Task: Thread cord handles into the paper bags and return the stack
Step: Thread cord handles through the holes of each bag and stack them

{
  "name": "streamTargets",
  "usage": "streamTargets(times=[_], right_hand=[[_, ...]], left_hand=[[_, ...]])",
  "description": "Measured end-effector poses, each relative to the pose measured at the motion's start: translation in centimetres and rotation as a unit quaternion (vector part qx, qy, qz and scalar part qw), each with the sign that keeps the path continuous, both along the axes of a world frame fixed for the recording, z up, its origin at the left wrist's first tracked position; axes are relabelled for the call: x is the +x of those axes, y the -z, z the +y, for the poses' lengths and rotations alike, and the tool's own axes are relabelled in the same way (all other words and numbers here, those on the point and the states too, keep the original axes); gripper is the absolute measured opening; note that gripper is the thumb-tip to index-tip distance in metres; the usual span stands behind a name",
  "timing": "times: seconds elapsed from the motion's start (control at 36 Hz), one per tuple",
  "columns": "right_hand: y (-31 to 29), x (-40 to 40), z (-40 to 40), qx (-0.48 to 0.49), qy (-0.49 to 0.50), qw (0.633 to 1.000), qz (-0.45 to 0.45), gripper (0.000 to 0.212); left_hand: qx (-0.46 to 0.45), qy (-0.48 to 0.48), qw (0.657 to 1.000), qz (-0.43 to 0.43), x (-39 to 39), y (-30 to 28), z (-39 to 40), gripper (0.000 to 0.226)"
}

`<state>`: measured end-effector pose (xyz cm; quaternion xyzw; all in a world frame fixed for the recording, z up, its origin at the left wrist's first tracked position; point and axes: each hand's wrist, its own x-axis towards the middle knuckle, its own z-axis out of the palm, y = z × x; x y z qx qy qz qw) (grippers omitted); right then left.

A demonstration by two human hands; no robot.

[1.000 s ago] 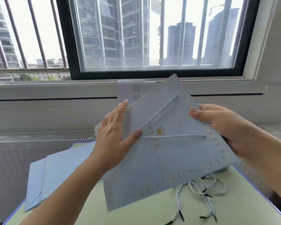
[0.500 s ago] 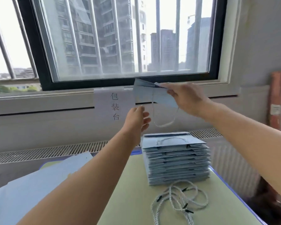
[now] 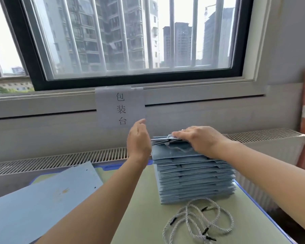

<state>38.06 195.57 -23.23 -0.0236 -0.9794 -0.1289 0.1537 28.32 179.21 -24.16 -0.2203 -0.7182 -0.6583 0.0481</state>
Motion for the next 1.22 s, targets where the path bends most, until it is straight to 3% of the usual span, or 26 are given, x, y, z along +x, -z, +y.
streamTargets(times=[0.06, 0.11, 0.19, 0.25, 0.5, 0.67, 0.83, 0.89, 0.94, 1.03, 1.06, 1.08, 1.17, 1.22], right_hand=[[0.7, 0.6, -0.2, -0.01, 0.007, 0.999, -0.031, 0.056], [1.1, 1.3, -0.6, -0.029, 0.002, 0.999, -0.033, 0.048], [1.6, 2.4, -1.1, -0.056, 0.013, 0.998, -0.036, 0.051], [1.8, 3.0, -1.0, -0.076, 0.055, 0.994, -0.057, 0.052], [4.2, 4.5, -1.8, -0.091, 0.081, 0.986, -0.115, 0.087], [3.3, 3.9, -1.9, -0.099, 0.093, 0.983, -0.124, 0.064], [1.4, 3.5, -1.7, -0.086, 0.108, 0.984, -0.113, 0.066], [1.1, 3.6, -1.9, -0.069, 0.106, 0.987, -0.102, 0.064], [0.9, 3.8, -2.2, -0.053, 0.103, 0.989, -0.096, 0.071], [0.9, 4.0, -3.0, -0.013, 0.088, 0.994, -0.06, 0.114], [1.0, 4.0, -3.5, -0.004, 0.075, 0.997, -0.023, 0.118], [1.1, 3.9, -4.2, -0.001, 0.049, 0.998, 0.03, 0.113], [2.1, 3.5, -6.9, 0.014, -0.083, 0.978, 0.189, 0.068], [3.0, 2.9, -9.4, 0.021, -0.143, 0.964, 0.225, 0.051]], left_hand=[[-0.145, 0.028, 0.981, 0.126, 0.3, 0.2, 0.0, 0.043], [-0.306, 0.081, 0.925, 0.21, 1.3, 0.1, 0.2, 0.042], [-0.466, 0.142, 0.834, 0.26, 2.8, 0.8, 0.9, 0.045], [-0.511, 0.137, 0.808, 0.26, 3.3, 1.7, 1.2, 0.047], [-0.498, 0.108, 0.819, 0.266, 4.8, 5.5, 0.8, 0.043], [-0.497, 0.119, 0.823, 0.25, 4.5, 4.9, 0.7, 0.045], [-0.357, 0.077, 0.904, 0.223, 4.0, 4.3, -2.3, 0.056], [-0.352, 0.041, 0.911, 0.212, 3.5, 4.9, -4.6, 0.057], [-0.42, -0.003, 0.886, 0.194, 2.5, 6.0, -7.2, 0.061], [-0.553, -0.065, 0.819, 0.137, 0.9, 7.6, -11.4, 0.069], [-0.586, -0.076, 0.798, 0.117, 0.5, 8.0, -12.8, 0.072], [-0.607, -0.082, 0.784, 0.099, 0.1, 8.5, -14.1, 0.077], [-0.637, -0.083, 0.765, 0.041, -0.5, 9.5, -17.3, 0.093], [-0.644, -0.079, 0.761, 0.018, -0.4, 10.0, -18.5, 0.094]])
